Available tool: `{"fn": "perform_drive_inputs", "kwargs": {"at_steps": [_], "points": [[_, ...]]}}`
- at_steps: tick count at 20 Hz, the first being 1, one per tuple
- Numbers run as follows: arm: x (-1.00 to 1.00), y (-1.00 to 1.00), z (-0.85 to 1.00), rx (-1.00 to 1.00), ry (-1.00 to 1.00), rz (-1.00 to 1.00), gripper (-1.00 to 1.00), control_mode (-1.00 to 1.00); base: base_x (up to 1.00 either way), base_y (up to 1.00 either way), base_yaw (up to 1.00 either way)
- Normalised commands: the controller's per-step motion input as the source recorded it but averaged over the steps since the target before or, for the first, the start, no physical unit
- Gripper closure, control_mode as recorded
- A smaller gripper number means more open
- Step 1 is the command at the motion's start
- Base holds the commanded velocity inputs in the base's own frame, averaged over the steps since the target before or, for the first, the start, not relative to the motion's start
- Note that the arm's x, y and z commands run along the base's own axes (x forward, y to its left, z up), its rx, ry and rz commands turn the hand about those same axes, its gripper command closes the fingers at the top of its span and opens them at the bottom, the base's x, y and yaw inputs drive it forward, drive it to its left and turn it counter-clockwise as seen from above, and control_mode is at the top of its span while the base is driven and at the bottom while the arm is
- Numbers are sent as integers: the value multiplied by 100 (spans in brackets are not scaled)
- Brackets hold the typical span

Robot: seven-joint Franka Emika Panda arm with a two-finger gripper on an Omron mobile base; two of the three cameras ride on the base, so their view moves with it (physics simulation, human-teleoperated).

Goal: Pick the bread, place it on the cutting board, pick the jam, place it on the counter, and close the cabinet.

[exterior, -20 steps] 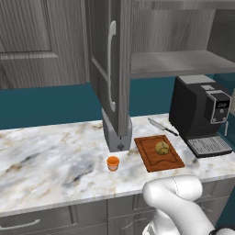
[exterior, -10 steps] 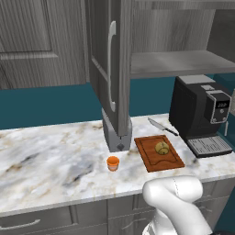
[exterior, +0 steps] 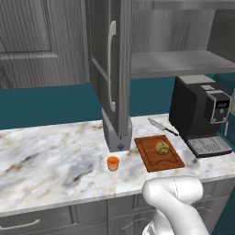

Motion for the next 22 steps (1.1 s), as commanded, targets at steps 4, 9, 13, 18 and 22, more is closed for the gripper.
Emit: {"fn": "perform_drive_inputs", "kwargs": {"at_steps": [4,9,13,18,22], "points": [[26,28,0,0,0,1,-100,-100,0,0,0],[31,26,0,0,0,6,-100,-100,0,0,0],[34,21,0,0,0,12,-100,-100,0,0,0],[31,17,-2,0,0,11,-100,-100,0,0,0],[31,16,-3,0,0,11,-100,-100,0,0,0]]}}
